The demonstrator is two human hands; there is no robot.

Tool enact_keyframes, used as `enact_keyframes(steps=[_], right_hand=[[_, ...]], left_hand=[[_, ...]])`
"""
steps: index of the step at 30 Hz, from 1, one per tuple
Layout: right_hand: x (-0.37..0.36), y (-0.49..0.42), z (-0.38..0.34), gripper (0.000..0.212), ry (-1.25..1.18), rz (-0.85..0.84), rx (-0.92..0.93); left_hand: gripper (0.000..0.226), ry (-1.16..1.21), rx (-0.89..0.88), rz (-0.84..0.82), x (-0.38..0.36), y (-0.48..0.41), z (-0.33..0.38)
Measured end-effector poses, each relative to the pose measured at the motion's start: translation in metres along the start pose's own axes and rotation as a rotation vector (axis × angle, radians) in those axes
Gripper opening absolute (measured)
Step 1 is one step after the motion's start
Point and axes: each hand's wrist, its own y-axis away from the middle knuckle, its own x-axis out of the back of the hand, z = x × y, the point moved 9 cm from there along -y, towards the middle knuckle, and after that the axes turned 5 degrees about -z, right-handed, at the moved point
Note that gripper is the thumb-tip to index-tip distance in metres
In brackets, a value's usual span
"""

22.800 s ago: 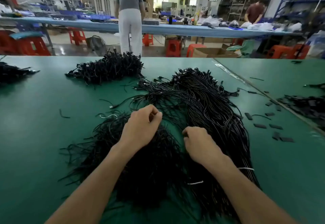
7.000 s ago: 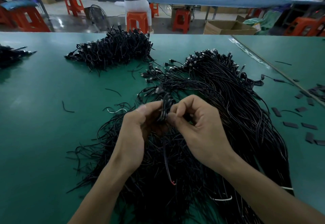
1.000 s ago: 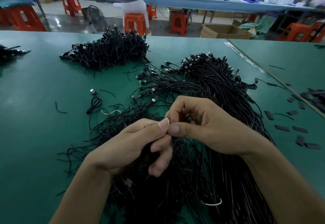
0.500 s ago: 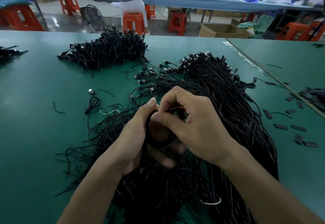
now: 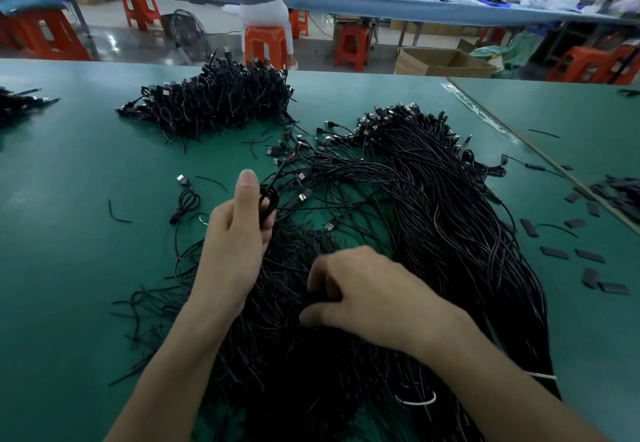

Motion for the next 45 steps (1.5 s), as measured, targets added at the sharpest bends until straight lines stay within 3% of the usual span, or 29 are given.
enact_keyframes(steps=[5, 9, 17, 21, 35, 41, 45], right_hand=[[-0.013, -0.003, -0.012, 0.015, 0.007, -0.041, 0.018], [-0.013, -0.003, -0.017, 0.023, 0.107, -0.028, 0.051], [-0.018, -0.004, -0.024, 0.014, 0.152, -0.045, 0.075], [-0.023, -0.005, -0.025, 0.025, 0.192, -0.07, 0.039], [-0.023, -0.01, -0.005, 0.017, 0.024, -0.078, -0.084], [0.008, -0.003, 0.002, 0.023, 0.018, 0.077, -0.071], [0.004, -0.001, -0.003, 0.028, 0.025, -0.012, -0.025]], left_hand=[[0.055, -0.03, -0.017, 0.009, 0.001, -0.001, -0.001], [0.056, -0.059, -0.01, 0.016, 0.002, -0.002, -0.002], [0.059, -0.079, -0.017, -0.001, -0.002, -0.001, -0.003], [0.062, -0.085, -0.006, -0.005, -0.002, -0.001, -0.005], [0.061, -0.077, -0.005, 0.003, -0.001, -0.002, -0.006], [0.058, -0.053, -0.009, 0.012, -0.002, -0.002, -0.006], [0.058, -0.053, -0.002, 0.004, -0.005, -0.002, -0.008]])
